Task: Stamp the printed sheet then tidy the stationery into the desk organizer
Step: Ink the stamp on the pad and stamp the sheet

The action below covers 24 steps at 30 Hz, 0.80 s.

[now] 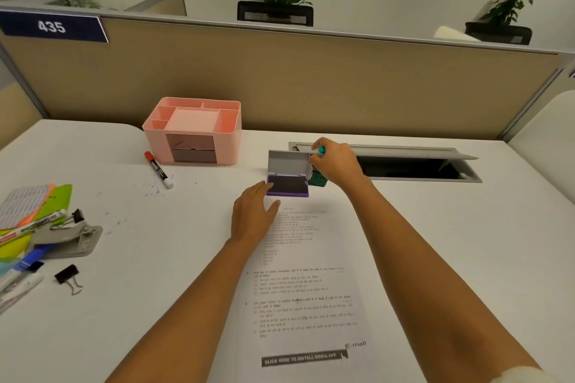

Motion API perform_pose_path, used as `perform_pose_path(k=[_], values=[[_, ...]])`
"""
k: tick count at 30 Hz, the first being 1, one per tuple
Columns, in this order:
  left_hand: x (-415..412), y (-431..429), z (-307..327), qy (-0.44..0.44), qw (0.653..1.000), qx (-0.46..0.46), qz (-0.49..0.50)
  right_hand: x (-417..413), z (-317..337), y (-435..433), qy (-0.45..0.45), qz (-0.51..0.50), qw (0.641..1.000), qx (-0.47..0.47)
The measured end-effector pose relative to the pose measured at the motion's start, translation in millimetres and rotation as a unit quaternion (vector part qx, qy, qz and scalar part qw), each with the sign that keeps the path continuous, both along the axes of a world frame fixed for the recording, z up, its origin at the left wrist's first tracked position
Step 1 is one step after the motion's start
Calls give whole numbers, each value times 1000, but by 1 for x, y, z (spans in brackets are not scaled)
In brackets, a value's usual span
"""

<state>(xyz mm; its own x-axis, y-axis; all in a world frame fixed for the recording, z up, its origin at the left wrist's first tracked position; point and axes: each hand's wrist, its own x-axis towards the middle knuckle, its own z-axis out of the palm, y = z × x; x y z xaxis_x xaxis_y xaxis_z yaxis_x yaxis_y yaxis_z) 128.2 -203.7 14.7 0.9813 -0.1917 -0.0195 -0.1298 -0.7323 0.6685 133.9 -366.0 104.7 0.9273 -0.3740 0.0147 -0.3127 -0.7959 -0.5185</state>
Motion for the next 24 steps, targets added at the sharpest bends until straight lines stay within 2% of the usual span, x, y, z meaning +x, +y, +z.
perform_pose_path(k=[10, 17, 24], values=[[24, -9, -15, -3, 998, -55, 9, 36, -23, -4, 73, 42, 996, -42], [23, -10, -26, -20, 995, -97, 19, 45, -33, -4, 90, 55, 992, -62], [25, -10, -30, -35, 994, -99, 25, 46, -35, 0, 100, 57, 991, -70]])
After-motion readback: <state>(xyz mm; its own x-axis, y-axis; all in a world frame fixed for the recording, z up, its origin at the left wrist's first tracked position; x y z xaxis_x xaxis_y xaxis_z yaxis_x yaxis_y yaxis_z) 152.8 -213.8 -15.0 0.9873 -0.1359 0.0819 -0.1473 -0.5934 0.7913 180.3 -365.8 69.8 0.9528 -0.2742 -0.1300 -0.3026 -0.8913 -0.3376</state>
